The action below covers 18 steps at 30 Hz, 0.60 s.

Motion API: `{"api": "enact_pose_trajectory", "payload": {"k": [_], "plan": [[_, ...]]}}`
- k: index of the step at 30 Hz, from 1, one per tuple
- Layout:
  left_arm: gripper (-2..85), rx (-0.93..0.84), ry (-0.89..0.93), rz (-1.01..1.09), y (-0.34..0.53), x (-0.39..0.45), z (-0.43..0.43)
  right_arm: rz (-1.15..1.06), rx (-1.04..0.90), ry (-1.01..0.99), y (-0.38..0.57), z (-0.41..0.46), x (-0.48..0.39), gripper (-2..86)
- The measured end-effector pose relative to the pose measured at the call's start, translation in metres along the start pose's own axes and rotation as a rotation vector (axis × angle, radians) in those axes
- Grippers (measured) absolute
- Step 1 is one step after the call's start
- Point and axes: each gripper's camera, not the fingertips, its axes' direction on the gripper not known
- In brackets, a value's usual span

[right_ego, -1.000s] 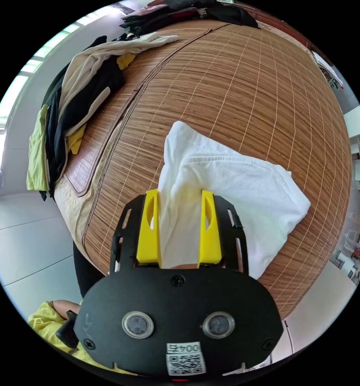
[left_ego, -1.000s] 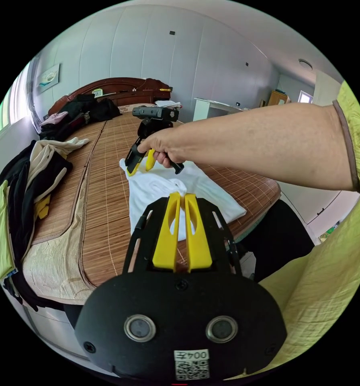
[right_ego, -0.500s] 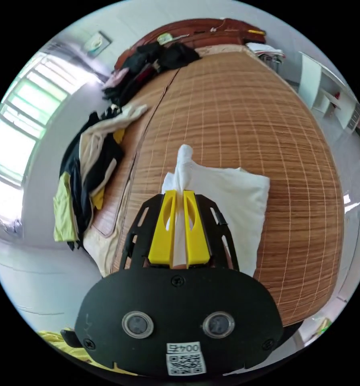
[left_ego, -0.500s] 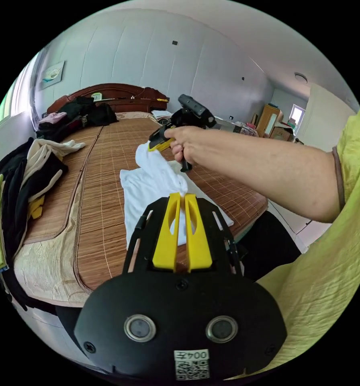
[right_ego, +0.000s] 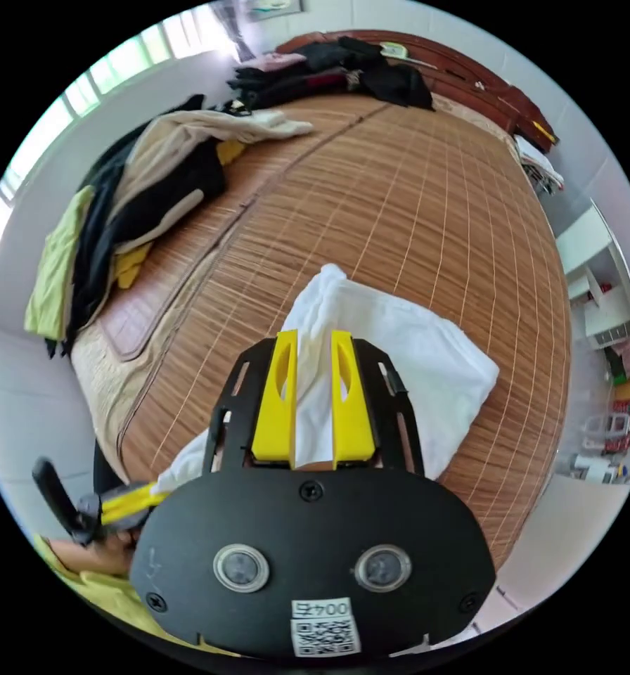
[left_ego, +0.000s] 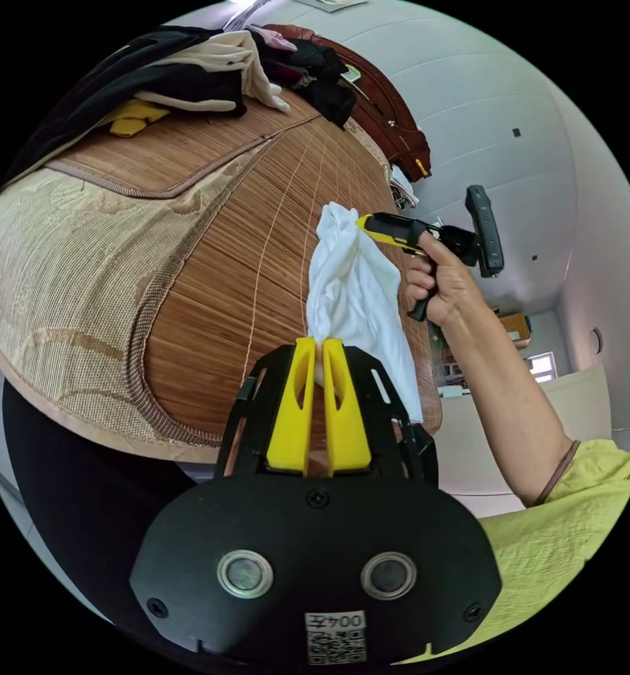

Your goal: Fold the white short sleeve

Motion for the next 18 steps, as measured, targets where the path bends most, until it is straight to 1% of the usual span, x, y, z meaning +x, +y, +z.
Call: {"api": "enact_pose_trajectory", "payload": {"k": [2,3,4,7,8,11,14,18], "plan": [[2.1,0.003,0.008,0.008,-0.007,0.003,-0.005,-0.106,0.085,-0.057,0.042,-0.049,0.005,8.0],[2.1,0.006,0.016,0.016,-0.012,0.004,-0.008,-0.141,0.103,-0.079,0.058,-0.061,0.007,7.7],[2.1,0.009,0.017,0.026,-0.017,0.006,-0.012,-0.202,0.123,-0.123,0.093,-0.080,0.011,7.1],[2.1,0.007,0.002,0.045,-0.025,0.010,-0.016,-0.256,0.119,-0.140,0.192,-0.100,0.017,6.4],[2.1,0.003,-0.001,0.048,-0.028,0.011,-0.017,-0.264,0.127,-0.115,0.230,-0.104,0.015,6.6],[2.1,0.003,0.002,0.047,-0.037,0.016,-0.022,-0.307,0.131,-0.019,0.300,-0.103,-0.005,7.3],[2.0,0.001,-0.008,0.059,-0.044,0.024,-0.024,-0.387,0.099,0.088,0.329,-0.089,-0.038,8.1],[2.0,-0.008,-0.048,0.066,-0.047,0.029,-0.023,-0.483,0.105,0.207,0.335,-0.076,-0.070,7.9]]}}
